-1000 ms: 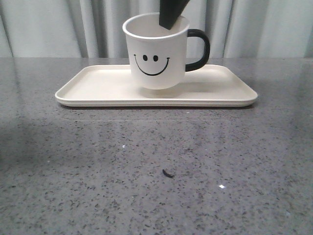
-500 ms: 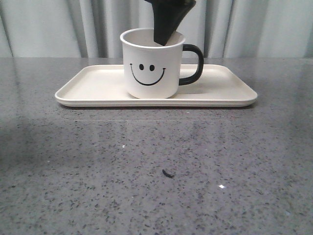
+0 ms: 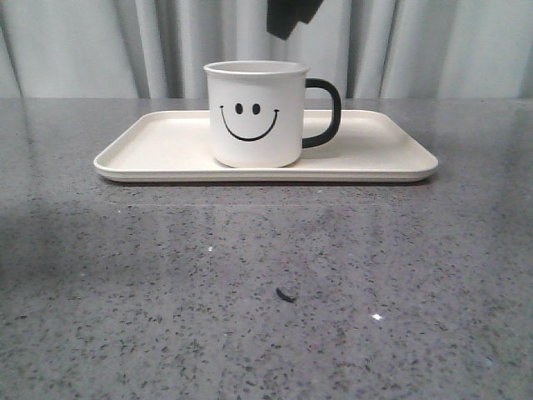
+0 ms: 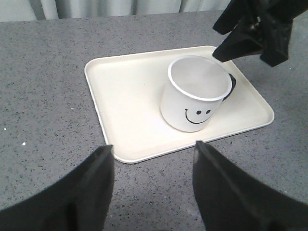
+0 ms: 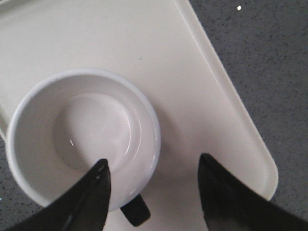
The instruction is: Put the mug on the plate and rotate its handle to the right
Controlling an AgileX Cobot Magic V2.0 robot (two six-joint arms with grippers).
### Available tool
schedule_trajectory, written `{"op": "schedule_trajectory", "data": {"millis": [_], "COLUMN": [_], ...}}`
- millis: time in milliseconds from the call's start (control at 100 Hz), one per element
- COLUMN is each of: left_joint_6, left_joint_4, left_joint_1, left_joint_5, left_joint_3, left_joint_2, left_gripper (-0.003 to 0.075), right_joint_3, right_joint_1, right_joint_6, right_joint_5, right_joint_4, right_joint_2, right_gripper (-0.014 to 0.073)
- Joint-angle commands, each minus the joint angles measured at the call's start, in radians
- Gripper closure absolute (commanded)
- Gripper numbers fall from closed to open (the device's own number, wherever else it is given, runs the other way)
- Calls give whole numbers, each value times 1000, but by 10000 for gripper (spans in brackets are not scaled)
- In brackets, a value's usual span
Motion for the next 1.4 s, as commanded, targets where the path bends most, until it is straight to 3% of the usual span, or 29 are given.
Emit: {"op": "schedule_trajectory", "data": {"millis": [0,120,180,390,640,1030,1390], "left_joint_6": [-10,-10,-10,-3,-3,-3,1], "left_joint_4": [38,72,78,107,134,130,127], "left_joint_1": [-9,-9,-9,-9,-9,-9,-9], "left_joint_5": [-73,-73,-76,-114,-154,-235,-308], "left_joint_3": [-29,-29,-29,-12,82,258,349], "left_joint_2": [-6,-10,-19,-103,-248,-396,-480], "left_gripper": [352,363,416,742,739,739,739], "right_joint_3": [-36,-36,-36,13,283,928,1350], "right_joint_1": [-2,-2,-2,-2,-5,-5,-5], "right_joint_6": [18,18,20,56,88,96,130], "right_joint_5": [-10,54,75,85,-102,-504,-652], "right_joint_4": [7,46,79,133,133,146,173], "right_joint_2": [-98,-144,-169,-273,-506,-1014,-1490], "right_gripper": [267,531,673,655,655,655,655]}}
